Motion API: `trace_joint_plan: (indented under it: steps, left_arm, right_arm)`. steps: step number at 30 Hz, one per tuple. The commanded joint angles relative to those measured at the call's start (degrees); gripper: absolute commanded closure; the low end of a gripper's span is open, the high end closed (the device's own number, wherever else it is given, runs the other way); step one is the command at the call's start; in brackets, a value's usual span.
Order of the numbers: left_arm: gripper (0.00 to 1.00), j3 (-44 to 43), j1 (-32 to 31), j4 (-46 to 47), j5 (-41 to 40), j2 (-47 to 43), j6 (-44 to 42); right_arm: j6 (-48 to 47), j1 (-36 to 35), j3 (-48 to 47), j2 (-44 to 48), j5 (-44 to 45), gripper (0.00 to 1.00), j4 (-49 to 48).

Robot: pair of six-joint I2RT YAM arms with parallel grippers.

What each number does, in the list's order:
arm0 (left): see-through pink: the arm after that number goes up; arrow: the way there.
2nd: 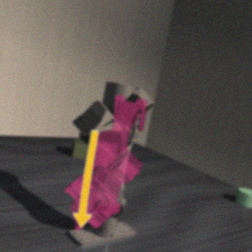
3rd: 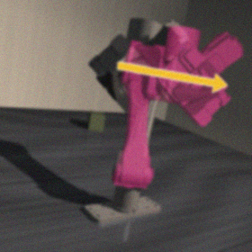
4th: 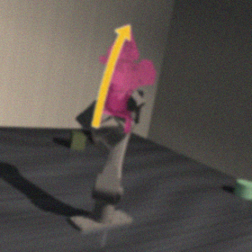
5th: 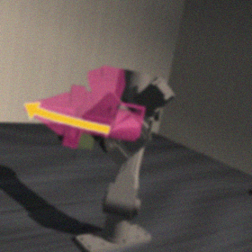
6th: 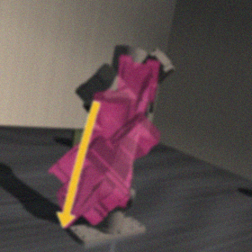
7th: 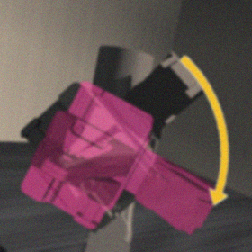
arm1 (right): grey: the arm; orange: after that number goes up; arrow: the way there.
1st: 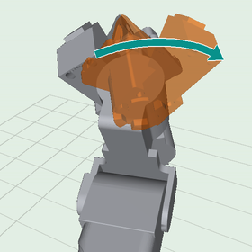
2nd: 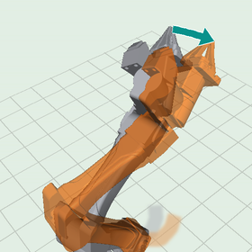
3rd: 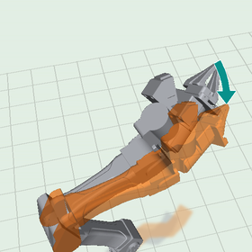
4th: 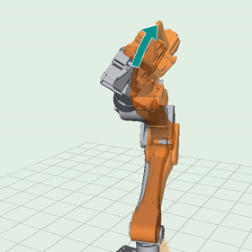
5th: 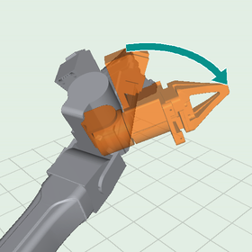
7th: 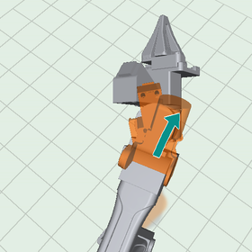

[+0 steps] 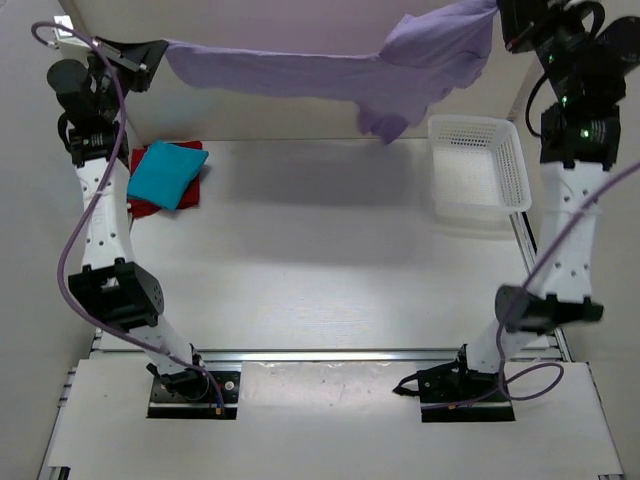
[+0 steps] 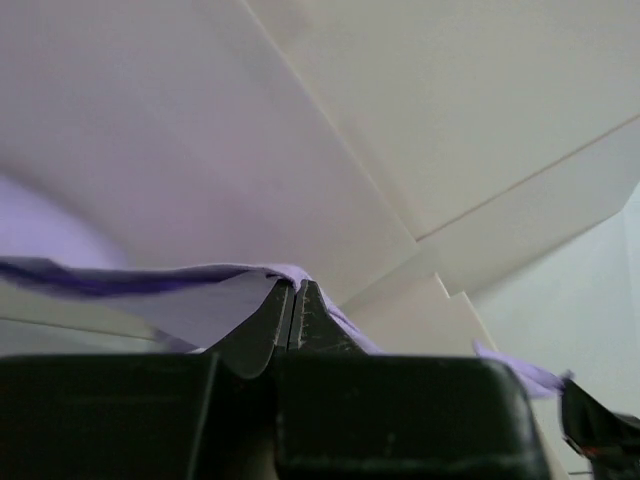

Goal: Fold and stack the t-shirts
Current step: Flatten out the tshirt, then grap the side of the flattened tshirt closest away from the robot with both arms

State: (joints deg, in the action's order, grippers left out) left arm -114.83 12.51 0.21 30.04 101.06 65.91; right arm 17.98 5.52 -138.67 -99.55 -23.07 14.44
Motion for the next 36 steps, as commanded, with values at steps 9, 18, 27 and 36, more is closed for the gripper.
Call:
trace_joint_plan:
  steps: [9,18,27,36]
  left_arm:
    - [1.00,56.49,4.63,10.16,0.72,-28.25,-5.87]
    - [1.00,87.12,9.27,4.73,1.68,-33.47,-18.34]
    - [1.00,89.70,11.13,-14.94,0.20,-45.58,-32.32]
    - [1.00,86.87,7.62,-11.56,-2.53,-43.68,-27.86]
  right_arm:
    - [-4.71,-13.94,71.01,35.70,10.22,1.00,-3.27]
    - [5.30,-20.45,107.44,57.07,14.19,1.00,5.05]
    - [24.38,-34.42,110.47,83.97,22.07,1.00,27.01]
    - [25.99,-51.21,105.20,76.83,42.37,1.00,28.21]
